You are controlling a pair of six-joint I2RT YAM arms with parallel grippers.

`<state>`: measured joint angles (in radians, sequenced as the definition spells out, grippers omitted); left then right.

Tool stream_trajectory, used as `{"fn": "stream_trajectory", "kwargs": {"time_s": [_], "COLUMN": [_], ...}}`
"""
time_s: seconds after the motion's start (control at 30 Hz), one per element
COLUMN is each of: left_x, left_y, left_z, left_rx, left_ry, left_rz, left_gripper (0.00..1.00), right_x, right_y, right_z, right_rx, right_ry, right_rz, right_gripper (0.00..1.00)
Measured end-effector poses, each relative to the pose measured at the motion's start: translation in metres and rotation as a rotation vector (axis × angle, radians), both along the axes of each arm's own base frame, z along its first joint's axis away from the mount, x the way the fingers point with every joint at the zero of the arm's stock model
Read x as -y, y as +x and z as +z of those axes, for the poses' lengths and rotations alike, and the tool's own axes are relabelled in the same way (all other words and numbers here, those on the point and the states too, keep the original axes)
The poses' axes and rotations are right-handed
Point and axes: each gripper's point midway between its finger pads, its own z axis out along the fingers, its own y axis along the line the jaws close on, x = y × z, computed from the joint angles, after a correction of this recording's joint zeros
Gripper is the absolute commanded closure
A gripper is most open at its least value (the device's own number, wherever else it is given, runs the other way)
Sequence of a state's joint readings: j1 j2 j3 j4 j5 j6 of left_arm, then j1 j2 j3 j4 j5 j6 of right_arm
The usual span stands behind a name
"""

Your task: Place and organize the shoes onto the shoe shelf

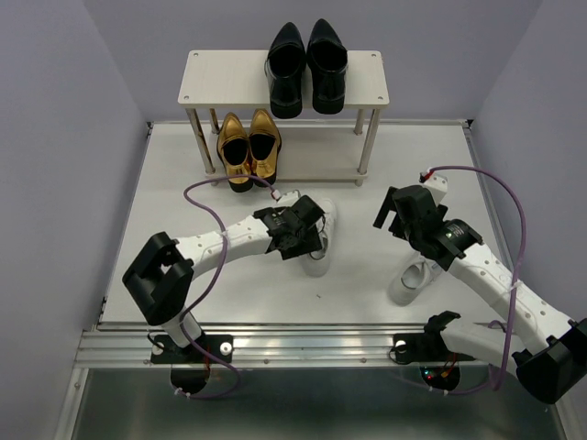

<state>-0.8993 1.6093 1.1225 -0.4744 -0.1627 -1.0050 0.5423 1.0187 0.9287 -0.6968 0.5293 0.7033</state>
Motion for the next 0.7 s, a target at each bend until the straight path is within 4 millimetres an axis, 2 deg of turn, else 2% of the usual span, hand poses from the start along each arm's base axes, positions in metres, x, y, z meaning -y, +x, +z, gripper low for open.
{"fn": "stream_trajectory", "kwargs": {"time_s": [0.13, 0.33, 0.6, 0.63, 0.7], "left_x": [0.007, 0.001, 0.002, 0.003, 0.005], "left_y": [0.001, 0.004, 0.001, 0.001, 0.0], "left_z": [0.004, 0.003, -0.002, -0.005, -0.012], "left_rx": [0.021, 0.046, 0.051, 0.048, 0.036], "left_ry": [-0.021, 0.014, 0.049, 0.055, 0.073], "left_rz": [-0.01, -0.01, -0.056, -0.061, -0.073], "left_gripper": [0.34, 0.5, 0.55, 0.61, 0.67], "right_x": [-0.001, -0.001, -0.002, -0.002, -0.003], "right_y": [0.0, 0.0, 0.0, 0.0, 0.0], "right_z": [0.0, -0.001, -0.004, -0.004, -0.004], "right_rx": [0.0, -0.002, -0.008, -0.008, -0.008], "right_ry": [0.003, 0.004, 0.006, 0.007, 0.007], "right_rz": [0.003, 0.005, 0.009, 0.01, 0.01], "right_gripper": [0.0, 0.0, 0.0, 0.0, 0.0]}}
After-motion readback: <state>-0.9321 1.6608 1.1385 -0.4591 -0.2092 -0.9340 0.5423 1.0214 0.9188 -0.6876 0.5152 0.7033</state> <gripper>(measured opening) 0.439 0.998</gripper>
